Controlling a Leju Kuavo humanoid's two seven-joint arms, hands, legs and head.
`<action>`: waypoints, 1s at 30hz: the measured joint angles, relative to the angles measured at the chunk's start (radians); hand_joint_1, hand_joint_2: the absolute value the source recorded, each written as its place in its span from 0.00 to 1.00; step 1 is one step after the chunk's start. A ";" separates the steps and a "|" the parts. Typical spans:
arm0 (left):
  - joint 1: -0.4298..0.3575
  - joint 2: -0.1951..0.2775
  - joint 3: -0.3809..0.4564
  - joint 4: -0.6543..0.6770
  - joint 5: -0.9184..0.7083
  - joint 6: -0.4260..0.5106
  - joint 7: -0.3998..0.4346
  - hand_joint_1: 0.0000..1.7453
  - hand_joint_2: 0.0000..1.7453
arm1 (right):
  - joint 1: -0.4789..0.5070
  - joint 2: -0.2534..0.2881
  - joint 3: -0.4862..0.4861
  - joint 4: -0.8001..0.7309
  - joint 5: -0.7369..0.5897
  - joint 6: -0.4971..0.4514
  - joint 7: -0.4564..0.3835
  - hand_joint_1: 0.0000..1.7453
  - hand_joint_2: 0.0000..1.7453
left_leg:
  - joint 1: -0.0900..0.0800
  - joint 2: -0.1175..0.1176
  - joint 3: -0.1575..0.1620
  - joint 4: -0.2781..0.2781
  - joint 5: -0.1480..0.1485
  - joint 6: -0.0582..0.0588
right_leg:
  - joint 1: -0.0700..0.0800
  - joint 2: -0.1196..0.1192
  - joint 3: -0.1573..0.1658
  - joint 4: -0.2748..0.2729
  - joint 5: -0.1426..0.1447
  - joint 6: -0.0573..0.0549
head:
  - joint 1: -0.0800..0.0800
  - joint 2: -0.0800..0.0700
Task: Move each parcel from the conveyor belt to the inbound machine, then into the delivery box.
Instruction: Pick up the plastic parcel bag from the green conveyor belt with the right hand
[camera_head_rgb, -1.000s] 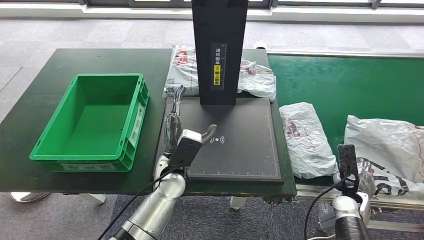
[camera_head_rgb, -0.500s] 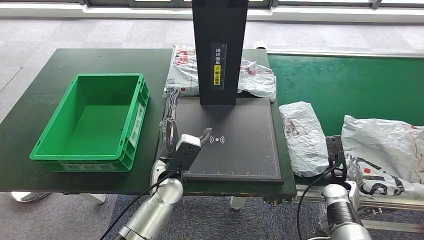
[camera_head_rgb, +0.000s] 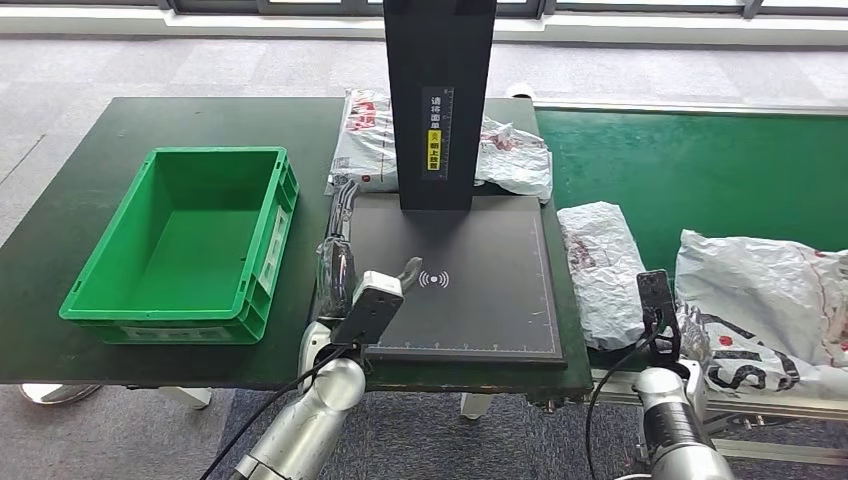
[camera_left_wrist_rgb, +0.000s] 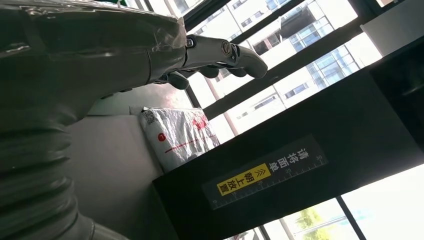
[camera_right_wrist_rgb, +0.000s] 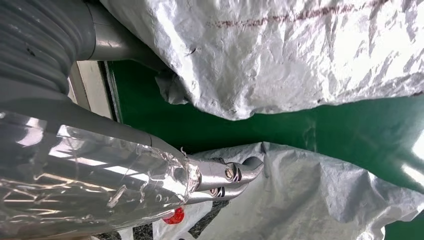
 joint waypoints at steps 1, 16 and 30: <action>0.000 0.000 0.000 0.000 -0.006 0.000 0.002 0.00 1.00 | 0.000 0.002 0.008 0.003 0.011 0.004 0.007 0.00 1.00 | 0.000 0.000 0.000 0.000 0.000 0.000 | 0.000 0.000 0.000 0.000 0.000 0.000 | 0.000 0.000; -0.001 0.000 -0.002 0.026 -0.038 0.018 0.005 0.00 1.00 | 0.000 0.023 0.137 0.063 0.165 0.037 0.130 0.13 1.00 | 0.000 0.000 0.000 0.000 0.000 0.000 | 0.000 0.000 0.000 0.000 0.000 0.000 | 0.000 0.000; -0.003 -0.001 -0.011 0.042 -0.061 0.018 0.016 0.00 1.00 | -0.007 0.028 0.252 0.097 0.310 0.094 0.230 1.00 1.00 | 0.001 0.001 0.001 0.000 0.000 0.000 | 0.000 0.000 0.001 0.000 0.000 0.000 | 0.000 0.000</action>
